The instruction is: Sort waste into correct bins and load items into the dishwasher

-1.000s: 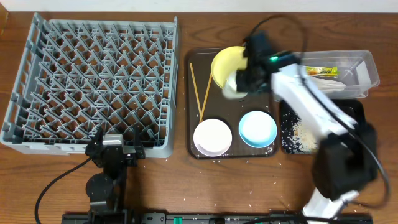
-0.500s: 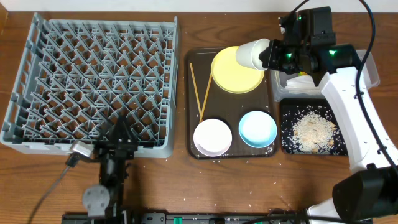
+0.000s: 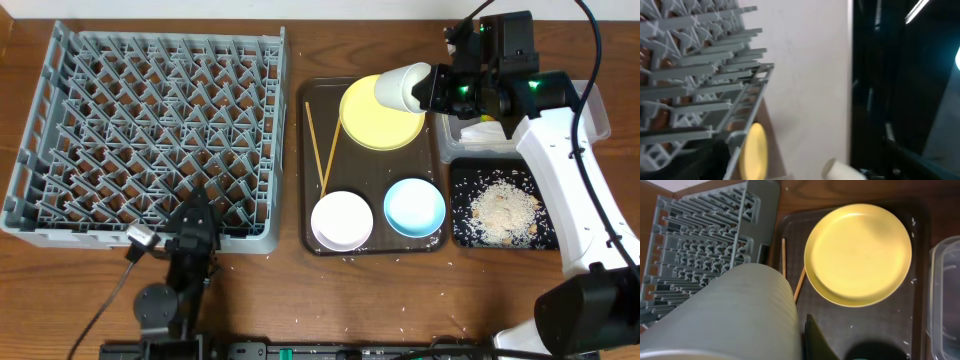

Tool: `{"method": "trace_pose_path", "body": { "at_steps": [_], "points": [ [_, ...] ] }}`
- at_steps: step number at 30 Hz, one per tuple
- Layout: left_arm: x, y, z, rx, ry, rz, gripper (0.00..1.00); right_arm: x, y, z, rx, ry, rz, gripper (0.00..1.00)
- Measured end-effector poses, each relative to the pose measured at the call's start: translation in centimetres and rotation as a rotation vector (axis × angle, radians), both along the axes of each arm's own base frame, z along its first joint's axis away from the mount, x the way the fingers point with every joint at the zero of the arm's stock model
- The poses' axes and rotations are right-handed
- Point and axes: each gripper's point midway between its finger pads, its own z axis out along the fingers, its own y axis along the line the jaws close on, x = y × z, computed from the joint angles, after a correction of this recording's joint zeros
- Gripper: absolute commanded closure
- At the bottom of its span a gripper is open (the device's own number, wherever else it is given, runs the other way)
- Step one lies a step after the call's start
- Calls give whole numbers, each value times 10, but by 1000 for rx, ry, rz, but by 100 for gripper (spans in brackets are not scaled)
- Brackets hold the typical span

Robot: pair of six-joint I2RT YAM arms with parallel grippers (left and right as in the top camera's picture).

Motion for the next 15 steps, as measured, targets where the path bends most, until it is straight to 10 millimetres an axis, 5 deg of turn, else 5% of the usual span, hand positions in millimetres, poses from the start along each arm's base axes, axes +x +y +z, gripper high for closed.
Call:
{"method": "trace_pose_path", "body": {
  "at_steps": [5, 11, 15],
  "points": [
    [17, -10, 31, 146, 99, -75, 4, -1, 9, 3, 18, -13, 29, 99],
    [78, -48, 73, 247, 220, -381, 4, 0, 11, 5, 28, -20, 38, 99],
    [103, -82, 56, 159, 274, -650, 4, -1, 14, 6, 39, -24, 46, 99]
  ]
}}
